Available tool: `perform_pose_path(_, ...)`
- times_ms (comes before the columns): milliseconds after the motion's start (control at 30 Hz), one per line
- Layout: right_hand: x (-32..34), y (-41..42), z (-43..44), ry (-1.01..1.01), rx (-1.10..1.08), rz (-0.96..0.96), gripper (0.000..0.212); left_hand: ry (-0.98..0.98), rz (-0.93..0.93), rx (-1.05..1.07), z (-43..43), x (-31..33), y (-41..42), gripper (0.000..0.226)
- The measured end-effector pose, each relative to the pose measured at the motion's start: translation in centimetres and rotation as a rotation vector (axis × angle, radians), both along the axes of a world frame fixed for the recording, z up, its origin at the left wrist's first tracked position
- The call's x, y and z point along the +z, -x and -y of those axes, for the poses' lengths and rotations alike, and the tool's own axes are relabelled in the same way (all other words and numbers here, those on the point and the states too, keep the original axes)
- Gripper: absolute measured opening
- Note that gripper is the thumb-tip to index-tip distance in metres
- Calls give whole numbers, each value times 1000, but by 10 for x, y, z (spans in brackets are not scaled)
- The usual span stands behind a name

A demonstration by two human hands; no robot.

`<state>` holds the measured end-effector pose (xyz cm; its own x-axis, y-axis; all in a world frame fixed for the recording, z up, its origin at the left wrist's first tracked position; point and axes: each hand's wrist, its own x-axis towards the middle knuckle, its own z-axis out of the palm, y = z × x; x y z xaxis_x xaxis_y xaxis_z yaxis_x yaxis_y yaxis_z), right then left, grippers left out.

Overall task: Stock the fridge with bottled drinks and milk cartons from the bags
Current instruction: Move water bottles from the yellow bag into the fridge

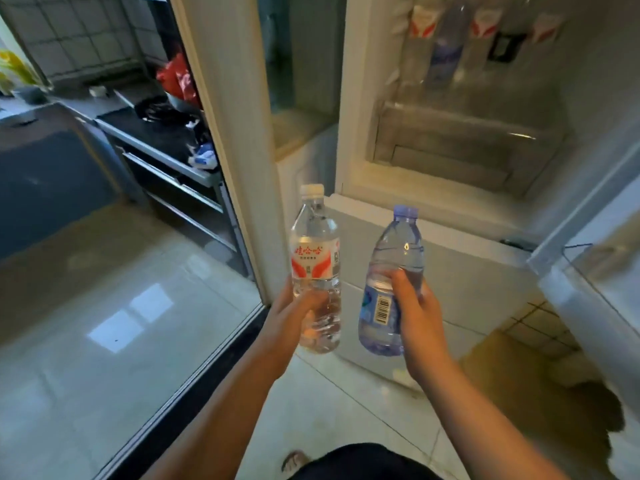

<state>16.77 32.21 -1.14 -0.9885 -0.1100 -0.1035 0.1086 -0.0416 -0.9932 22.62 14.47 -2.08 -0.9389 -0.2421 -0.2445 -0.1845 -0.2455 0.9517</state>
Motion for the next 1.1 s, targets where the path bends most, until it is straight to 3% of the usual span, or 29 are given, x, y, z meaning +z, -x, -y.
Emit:
perform_pose_path(100, 11, 32, 10, 15, -88, -33, 33, 61, -9, -90, 10, 12, 47, 35)
perform_pose_path(233, 30, 75, 17, 42, -163, -81, 36, 82, -37, -200, 15, 30, 105, 56)
perform_pose_path(467, 65, 173, 18, 66, -255, -176, 23, 141, -177, -269, 5, 70, 220, 53)
perform_pose_path(633, 101, 250, 16, 82, -251, -283, 31, 187, -265, -249, -11, 109, 299, 34)
perform_pose_path(967, 159, 378, -15, 161, -303, -535, 28, 146, -439, -202, -53, 170, 435, 40)
perform_pose_path(1100, 168, 412, -31, 85, -285, -543, 50, 195, -471, -226, -65, 174, 479, 48)
